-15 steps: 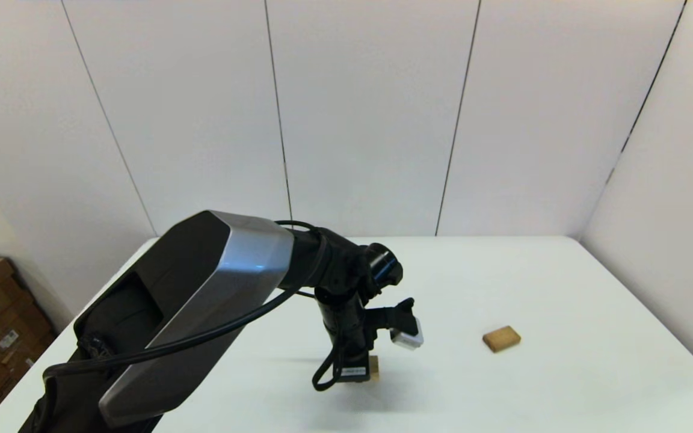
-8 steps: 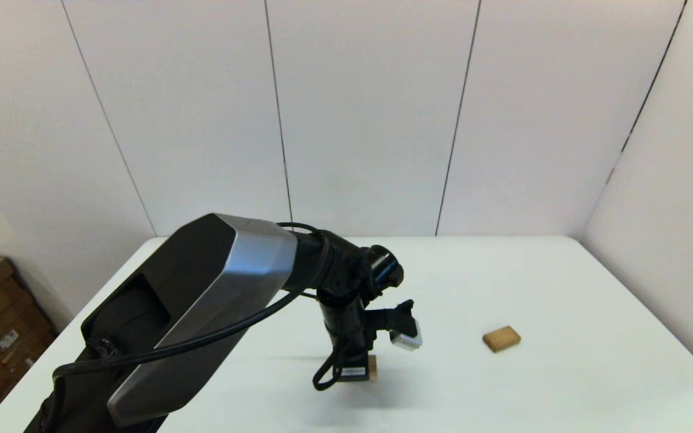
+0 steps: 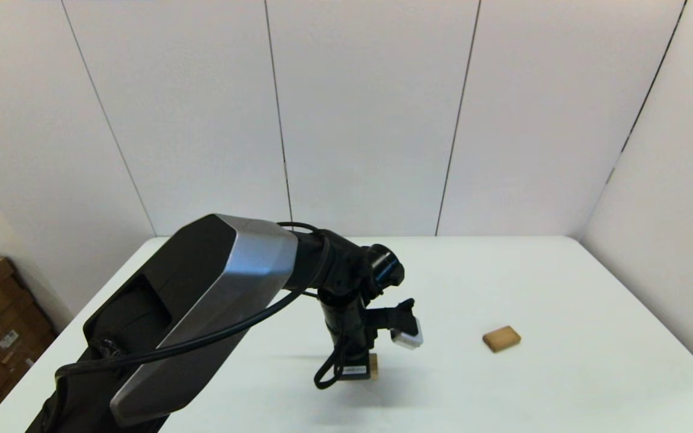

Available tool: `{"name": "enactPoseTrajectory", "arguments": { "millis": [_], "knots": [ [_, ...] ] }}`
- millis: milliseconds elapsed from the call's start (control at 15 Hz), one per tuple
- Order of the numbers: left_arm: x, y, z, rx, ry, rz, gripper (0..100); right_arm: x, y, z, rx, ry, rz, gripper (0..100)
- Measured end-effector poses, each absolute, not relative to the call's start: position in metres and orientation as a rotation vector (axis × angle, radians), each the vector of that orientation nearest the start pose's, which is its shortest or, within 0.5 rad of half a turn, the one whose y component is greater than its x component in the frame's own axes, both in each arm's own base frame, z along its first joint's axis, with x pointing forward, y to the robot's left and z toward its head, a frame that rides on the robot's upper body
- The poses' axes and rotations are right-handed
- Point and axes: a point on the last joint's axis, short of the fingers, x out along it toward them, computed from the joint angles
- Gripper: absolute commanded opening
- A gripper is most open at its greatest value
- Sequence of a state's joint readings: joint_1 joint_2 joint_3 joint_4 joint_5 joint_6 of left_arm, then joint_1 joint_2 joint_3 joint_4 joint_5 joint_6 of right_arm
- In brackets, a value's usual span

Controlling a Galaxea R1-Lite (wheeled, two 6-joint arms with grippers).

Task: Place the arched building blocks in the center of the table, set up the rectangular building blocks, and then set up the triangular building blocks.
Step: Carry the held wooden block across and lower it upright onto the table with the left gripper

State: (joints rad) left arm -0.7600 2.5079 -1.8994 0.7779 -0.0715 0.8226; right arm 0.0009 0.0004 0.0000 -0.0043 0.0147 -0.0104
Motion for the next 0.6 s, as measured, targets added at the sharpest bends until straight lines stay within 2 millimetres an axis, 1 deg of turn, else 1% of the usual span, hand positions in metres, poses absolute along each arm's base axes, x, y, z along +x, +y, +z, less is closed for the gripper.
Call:
{"name": "enactPoseTrajectory", "arguments": {
  "millis": [600],
  "knots": [
    [0.3242, -0.3148, 0.0430, 1.133, 0.975, -1.238, 0, -0.0228, 0.0003, 0.0759, -0.010, -0.004, 0.016, 100]
  ]
}}
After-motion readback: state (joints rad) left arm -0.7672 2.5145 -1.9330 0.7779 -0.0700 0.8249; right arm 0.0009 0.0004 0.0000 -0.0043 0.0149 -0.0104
